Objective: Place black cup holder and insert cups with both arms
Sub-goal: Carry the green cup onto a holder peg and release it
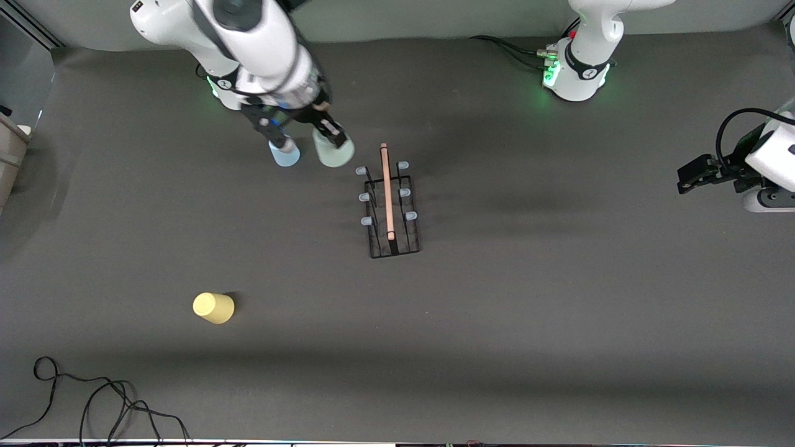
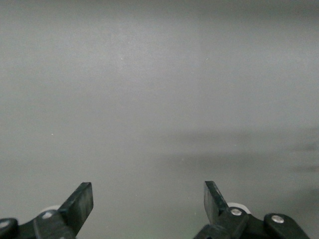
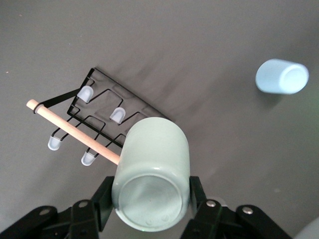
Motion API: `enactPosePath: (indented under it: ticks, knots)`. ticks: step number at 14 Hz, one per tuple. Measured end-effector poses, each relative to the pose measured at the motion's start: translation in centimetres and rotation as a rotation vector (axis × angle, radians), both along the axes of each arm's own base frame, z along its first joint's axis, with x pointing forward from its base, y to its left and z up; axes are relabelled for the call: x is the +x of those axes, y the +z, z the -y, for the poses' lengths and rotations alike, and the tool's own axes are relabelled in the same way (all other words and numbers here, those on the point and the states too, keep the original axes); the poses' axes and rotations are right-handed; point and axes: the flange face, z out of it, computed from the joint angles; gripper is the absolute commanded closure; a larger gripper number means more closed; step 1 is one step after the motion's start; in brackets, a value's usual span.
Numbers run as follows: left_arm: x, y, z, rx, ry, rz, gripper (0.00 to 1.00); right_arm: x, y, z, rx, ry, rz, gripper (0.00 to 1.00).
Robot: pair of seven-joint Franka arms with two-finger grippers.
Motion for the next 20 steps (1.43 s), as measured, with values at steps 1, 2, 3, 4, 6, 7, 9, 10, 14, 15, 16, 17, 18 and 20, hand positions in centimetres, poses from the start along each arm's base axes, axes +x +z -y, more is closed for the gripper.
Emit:
enactPosePath:
  ticks: [1, 2, 3, 4, 6, 7, 9, 10, 14, 15, 16, 17, 18, 20]
  knots:
    - [0.1, -0.1, -0.1, 0.003, 0.000, -0.002, 0.01, -0.1, -1.3, -0.9, -0.011, -0.007, -0.009, 0.99]
    - [0.1, -0.2, 0.0, 0.006, -0.001, -0.005, 0.01, -0.2, -2.5, -1.6, -0.022, -0.008, -0.018, 0.99]
    - [0.1, -0.3, 0.0, 0.011, -0.003, -0.006, 0.01, -0.2, -3.6, -2.0, -0.036, -0.008, -0.031, 0.99]
    - [0.1, -0.3, 0.2, 0.014, -0.001, -0.006, 0.01, -0.1, -4.6, -2.2, -0.047, -0.008, -0.043, 0.99]
    - [0.1, -0.2, 0.9, 0.020, 0.006, -0.003, 0.01, 0.1, -6.4, -2.4, -0.058, -0.012, -0.054, 0.99]
    - [0.1, -0.2, 1.5, 0.028, 0.002, -0.003, 0.01, 0.2, -7.3, -2.4, -0.060, -0.014, -0.054, 0.99]
    - [0.1, -0.5, 2.5, 0.042, -0.007, -0.009, 0.01, 0.0, -8.9, -2.2, -0.058, -0.021, -0.048, 0.99]
    - [0.2, -0.7, 2.7, 0.043, -0.014, -0.013, 0.01, 0.0, -9.5, -2.1, -0.053, -0.025, -0.040, 0.99]
    - [0.2, -0.7, 3.0, 0.044, -0.030, -0.014, 0.01, 0.1, -12.3, -2.1, -0.024, -0.051, -0.021, 0.89]
    - [0.2, -0.7, 3.0, 0.044, -0.031, -0.013, 0.01, 0.3, -13.4, -2.2, -0.021, -0.055, -0.015, 0.63]
    - [0.2, -0.7, 2.9, 0.044, -0.032, -0.013, 0.01, 0.3, -14.5, -2.5, -0.022, -0.056, -0.010, 0.34]
    - [0.2, -0.6, 2.8, 0.044, -0.033, -0.014, 0.01, 0.3, -15.8, -2.8, -0.026, -0.053, -0.010, 0.01]
    - [0.1, -0.7, 2.7, 0.045, -0.033, -0.021, 0.01, 0.2, -16.8, -3.0, -0.031, -0.051, -0.012, 0.00]
    - [0.0, -0.8, 2.5, 0.045, -0.029, -0.031, 0.01, 0.3, -17.1, -3.2, -0.035, -0.050, -0.016, 0.00]
